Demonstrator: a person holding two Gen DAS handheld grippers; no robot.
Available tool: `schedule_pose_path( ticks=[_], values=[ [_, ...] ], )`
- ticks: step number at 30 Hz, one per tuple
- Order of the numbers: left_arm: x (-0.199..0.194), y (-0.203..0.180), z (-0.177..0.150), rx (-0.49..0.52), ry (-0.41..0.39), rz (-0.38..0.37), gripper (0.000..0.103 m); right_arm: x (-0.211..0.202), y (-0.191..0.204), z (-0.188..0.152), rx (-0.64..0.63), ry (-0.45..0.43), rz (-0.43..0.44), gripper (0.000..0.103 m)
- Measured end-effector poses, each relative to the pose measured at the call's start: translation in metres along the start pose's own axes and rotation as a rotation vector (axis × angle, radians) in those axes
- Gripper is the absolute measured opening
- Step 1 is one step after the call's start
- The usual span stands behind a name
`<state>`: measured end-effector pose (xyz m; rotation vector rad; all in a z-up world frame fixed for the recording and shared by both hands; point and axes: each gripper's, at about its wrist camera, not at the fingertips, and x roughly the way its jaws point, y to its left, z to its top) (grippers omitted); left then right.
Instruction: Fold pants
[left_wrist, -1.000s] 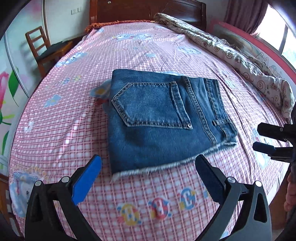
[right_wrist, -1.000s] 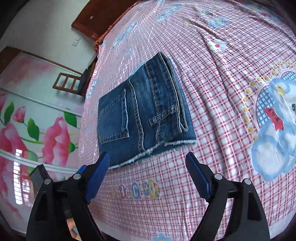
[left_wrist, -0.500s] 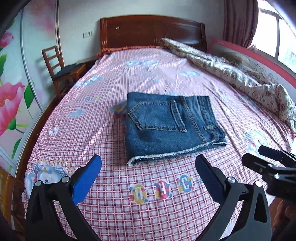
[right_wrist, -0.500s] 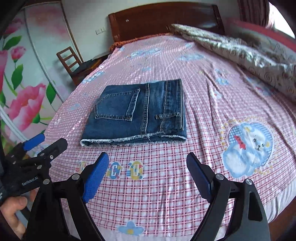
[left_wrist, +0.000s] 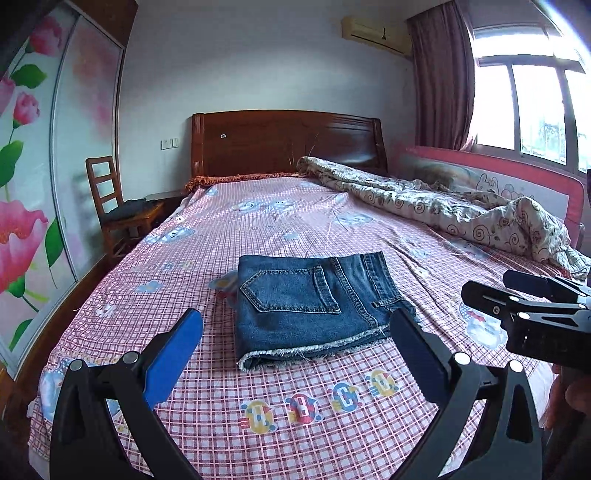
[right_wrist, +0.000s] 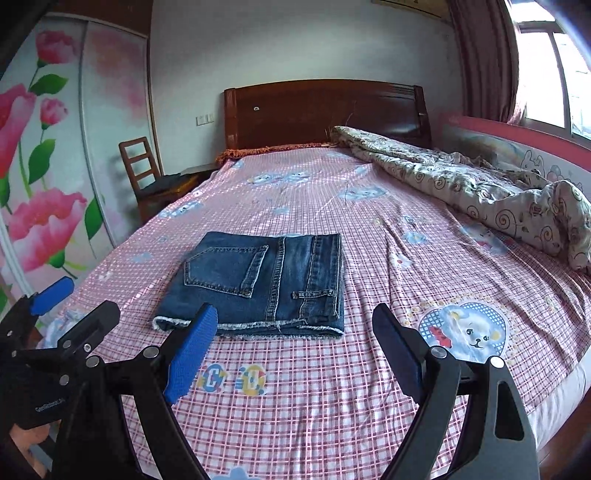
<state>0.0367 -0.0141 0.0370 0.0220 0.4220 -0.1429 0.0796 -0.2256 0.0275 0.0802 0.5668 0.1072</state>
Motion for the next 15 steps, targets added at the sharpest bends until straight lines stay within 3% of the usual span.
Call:
schedule_pose_path(
  ticks=[7,15],
  values=[
    [-0.010,0.000,0.008,-0.013,-0.064,-0.017,0.101,-0.017,-0.001,-0.002,-0.007,-0.086,0.003,0.085],
    [-0.013,-0.003,-0.014,-0.046,-0.041,-0.018,0.101,-0.028,0.001,-0.023,-0.038,-0.093,0.013,0.085]
  ],
)
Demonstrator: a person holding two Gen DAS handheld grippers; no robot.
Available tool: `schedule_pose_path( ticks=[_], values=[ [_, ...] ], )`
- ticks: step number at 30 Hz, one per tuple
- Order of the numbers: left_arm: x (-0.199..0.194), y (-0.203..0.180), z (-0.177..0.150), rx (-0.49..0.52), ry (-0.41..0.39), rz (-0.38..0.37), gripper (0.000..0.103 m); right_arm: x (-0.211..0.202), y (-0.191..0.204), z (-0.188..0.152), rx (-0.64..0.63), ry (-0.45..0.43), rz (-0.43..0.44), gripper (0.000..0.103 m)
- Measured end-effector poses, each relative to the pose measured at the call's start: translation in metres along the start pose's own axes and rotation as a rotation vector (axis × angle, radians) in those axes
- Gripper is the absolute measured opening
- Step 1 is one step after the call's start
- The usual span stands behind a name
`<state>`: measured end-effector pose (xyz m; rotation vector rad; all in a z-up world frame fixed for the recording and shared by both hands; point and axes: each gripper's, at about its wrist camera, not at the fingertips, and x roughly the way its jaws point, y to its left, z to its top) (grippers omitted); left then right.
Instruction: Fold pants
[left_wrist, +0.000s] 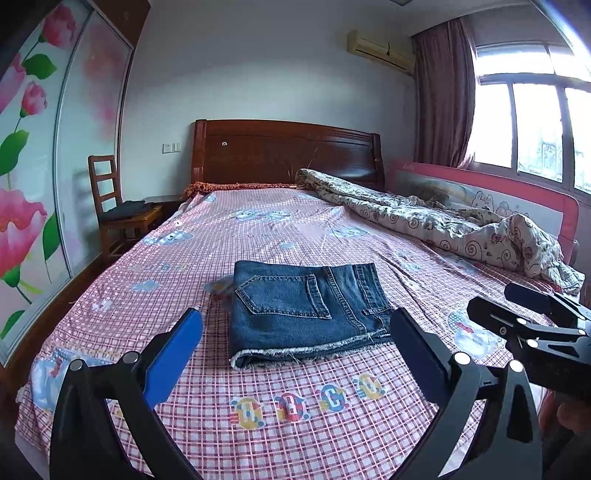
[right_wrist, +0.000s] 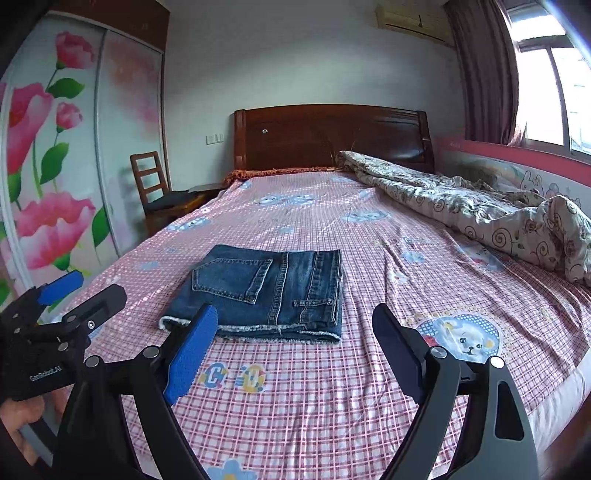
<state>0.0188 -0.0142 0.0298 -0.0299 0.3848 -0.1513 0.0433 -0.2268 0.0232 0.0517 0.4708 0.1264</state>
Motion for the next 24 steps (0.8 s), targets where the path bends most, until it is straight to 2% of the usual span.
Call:
schedule_pose_path(
  ticks=[2,4,9,12,17,24],
  values=[
    [0.000,-0.004,-0.008,0.018,0.023,-0.005,0.101,0.000,0.001,-0.007,0.004,0.021,0.004,0.086],
    [0.000,-0.005,-0.014,0.024,0.047,-0.041,0.101,-0.001,0.001,-0.014,0.003,0.029,0.005,0.086],
    [-0.002,-0.005,-0.017,0.049,0.068,-0.075,0.101,-0.003,-0.002,-0.023,0.011,0.065,0.008,0.086],
    [-0.001,-0.006,-0.009,0.077,0.058,-0.070,0.101,-0.006,-0.004,-0.020,0.014,0.059,0.001,0.090],
    [-0.001,-0.007,0.004,0.086,0.025,-0.069,0.101,-0.010,-0.007,-0.010,0.032,0.034,0.003,0.090],
    [-0.002,-0.004,-0.001,0.067,0.040,-0.061,0.101,-0.013,-0.008,-0.009,0.032,0.041,0.004,0.090]
  ],
)
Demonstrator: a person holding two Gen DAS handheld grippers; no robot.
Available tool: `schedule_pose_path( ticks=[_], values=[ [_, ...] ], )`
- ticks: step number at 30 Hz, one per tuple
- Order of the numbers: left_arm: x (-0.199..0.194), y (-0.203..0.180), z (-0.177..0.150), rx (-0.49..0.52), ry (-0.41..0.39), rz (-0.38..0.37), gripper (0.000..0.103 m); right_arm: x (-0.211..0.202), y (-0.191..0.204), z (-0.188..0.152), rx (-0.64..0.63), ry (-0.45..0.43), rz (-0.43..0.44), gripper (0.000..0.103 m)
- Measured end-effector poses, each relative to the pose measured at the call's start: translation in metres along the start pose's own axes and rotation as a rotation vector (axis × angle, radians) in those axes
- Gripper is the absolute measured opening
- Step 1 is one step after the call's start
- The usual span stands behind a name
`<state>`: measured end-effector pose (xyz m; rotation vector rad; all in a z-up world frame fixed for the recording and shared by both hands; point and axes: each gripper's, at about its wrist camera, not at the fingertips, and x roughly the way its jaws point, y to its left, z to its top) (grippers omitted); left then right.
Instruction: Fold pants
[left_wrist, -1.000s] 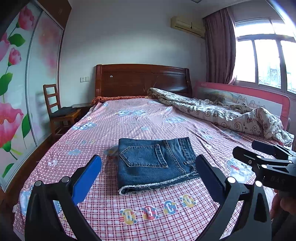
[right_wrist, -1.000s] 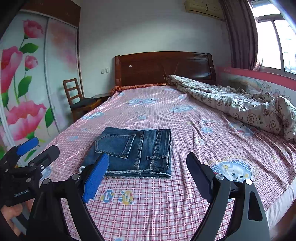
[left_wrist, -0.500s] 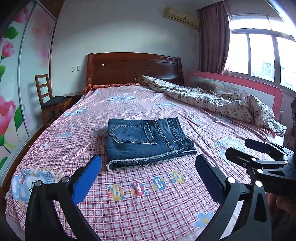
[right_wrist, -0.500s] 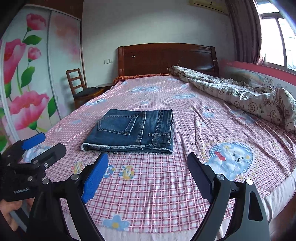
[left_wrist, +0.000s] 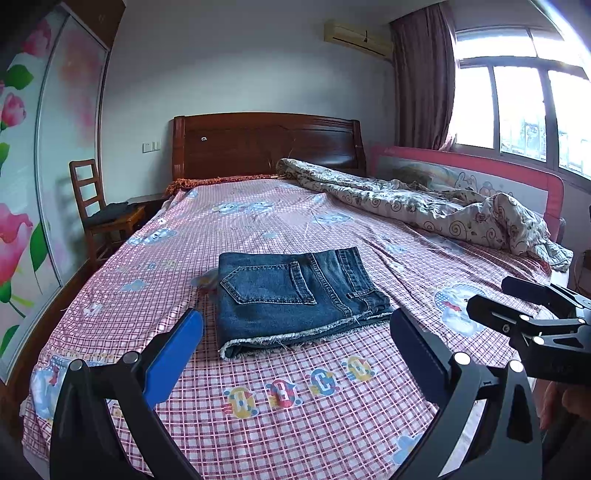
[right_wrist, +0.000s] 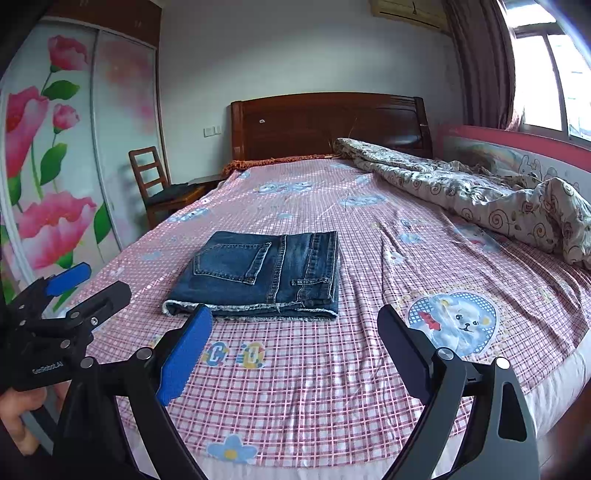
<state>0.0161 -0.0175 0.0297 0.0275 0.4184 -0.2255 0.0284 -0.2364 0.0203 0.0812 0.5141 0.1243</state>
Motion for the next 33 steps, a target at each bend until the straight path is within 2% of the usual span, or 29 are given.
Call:
schedule_pose_path(
  ticks=[33],
  values=[
    [-0.0037,0.0074,-0.0031,-0.019,0.011,-0.007,0.101,-0.0025,-0.0042,0.0004,0.025,0.005,0.009,0.090]
  ],
)
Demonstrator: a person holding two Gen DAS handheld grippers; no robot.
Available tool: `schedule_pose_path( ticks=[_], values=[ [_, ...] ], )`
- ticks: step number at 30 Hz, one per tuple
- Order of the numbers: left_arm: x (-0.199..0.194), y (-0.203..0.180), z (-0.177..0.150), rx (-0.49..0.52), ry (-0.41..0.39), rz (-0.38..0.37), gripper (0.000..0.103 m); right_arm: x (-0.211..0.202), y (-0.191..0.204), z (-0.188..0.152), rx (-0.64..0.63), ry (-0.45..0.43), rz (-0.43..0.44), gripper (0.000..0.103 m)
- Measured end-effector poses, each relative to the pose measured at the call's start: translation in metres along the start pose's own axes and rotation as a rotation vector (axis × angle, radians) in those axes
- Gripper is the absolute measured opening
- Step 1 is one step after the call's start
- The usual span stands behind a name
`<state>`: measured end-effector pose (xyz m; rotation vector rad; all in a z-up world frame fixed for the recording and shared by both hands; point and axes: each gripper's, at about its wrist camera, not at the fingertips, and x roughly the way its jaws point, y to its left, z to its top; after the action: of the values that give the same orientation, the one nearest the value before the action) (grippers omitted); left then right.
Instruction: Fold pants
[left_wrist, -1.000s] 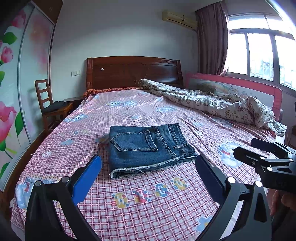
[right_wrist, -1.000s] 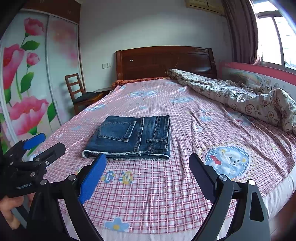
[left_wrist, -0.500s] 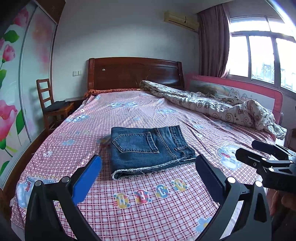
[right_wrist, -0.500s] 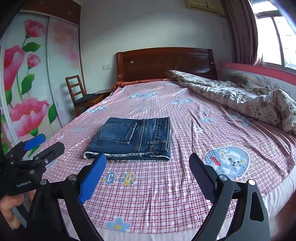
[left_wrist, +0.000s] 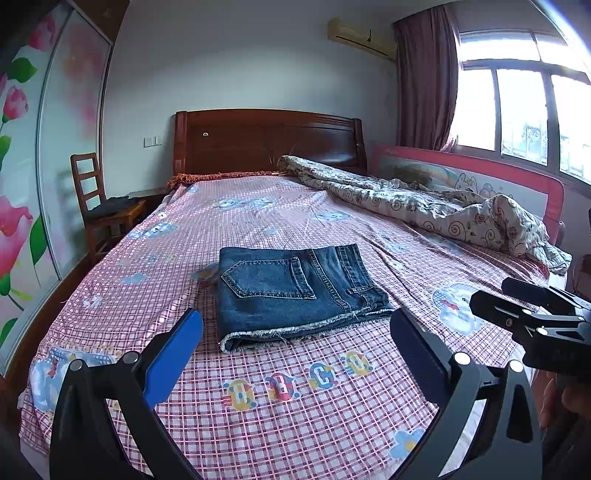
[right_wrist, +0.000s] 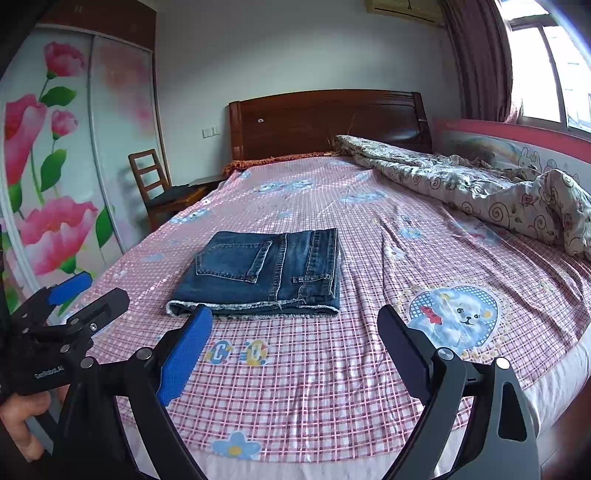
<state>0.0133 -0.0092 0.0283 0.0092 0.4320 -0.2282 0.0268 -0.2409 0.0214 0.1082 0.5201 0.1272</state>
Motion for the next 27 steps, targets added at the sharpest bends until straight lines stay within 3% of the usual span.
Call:
schedule_pose_path(
  ticks=[21,27],
  values=[
    [0.005,0.002,-0.004,-0.013,0.021,-0.019,0.101,0.006,-0.001,-0.005,0.011,0.028,0.004,0.090],
    [0.002,-0.008,-0.002,0.038,0.004,0.006,0.101,0.005,0.000,-0.005,0.006,0.028,0.000,0.090]
  ],
)
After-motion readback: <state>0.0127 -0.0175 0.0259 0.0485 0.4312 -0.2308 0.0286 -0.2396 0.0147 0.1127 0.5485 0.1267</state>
